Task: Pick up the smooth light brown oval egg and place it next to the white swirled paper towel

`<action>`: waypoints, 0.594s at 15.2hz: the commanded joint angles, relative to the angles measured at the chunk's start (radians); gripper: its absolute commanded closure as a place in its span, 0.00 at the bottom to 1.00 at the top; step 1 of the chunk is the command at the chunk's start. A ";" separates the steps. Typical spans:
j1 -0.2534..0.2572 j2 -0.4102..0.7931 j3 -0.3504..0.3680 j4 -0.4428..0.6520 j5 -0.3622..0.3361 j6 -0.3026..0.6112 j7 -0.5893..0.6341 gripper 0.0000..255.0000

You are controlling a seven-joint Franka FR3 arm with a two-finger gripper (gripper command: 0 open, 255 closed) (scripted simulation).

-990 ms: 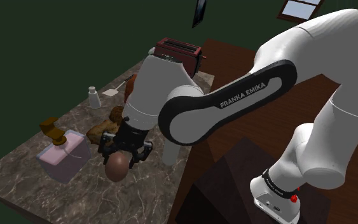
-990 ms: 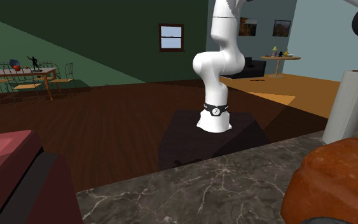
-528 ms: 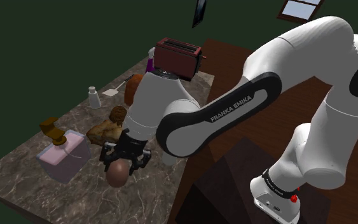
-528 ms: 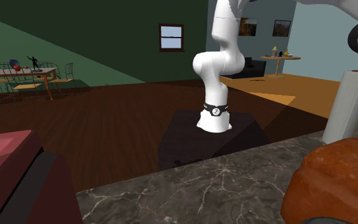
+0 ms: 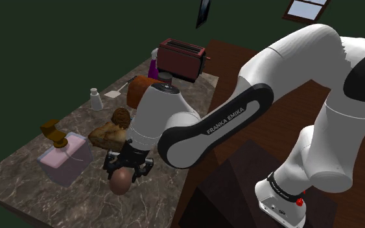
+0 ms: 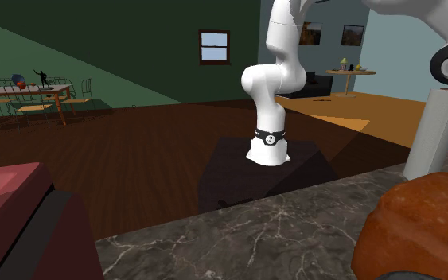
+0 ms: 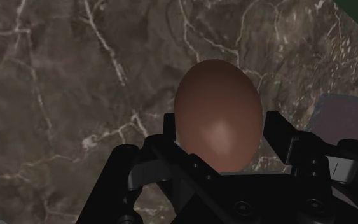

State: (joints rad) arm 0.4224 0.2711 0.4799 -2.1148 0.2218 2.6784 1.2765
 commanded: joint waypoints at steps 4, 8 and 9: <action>0.001 0.007 0.000 -0.006 0.000 0.007 0.000 1.00; 0.000 0.007 0.000 -0.005 0.000 0.006 -0.003 0.00; -0.001 0.006 0.000 -0.005 0.001 0.006 -0.003 0.00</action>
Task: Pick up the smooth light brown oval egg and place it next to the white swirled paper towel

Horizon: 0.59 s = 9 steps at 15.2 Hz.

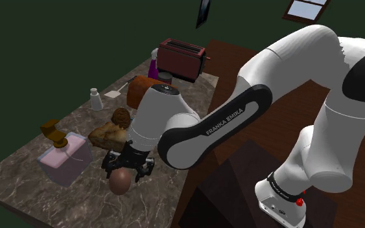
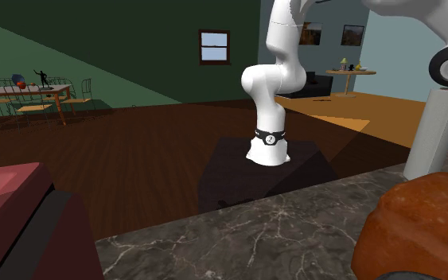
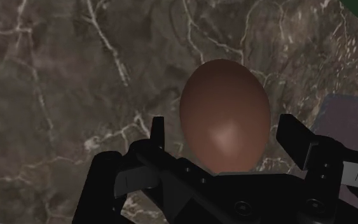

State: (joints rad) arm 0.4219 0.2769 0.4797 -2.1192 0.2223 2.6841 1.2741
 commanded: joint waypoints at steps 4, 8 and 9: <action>-0.013 -0.033 0.008 -0.009 0.018 -0.024 -0.010 0.00; -0.047 -0.125 0.022 -0.024 0.069 -0.101 -0.045 0.00; -0.047 -0.125 0.022 -0.024 0.069 -0.101 -0.045 0.00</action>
State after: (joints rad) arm 0.3772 0.1568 0.5015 -2.1414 0.2880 2.5876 1.2322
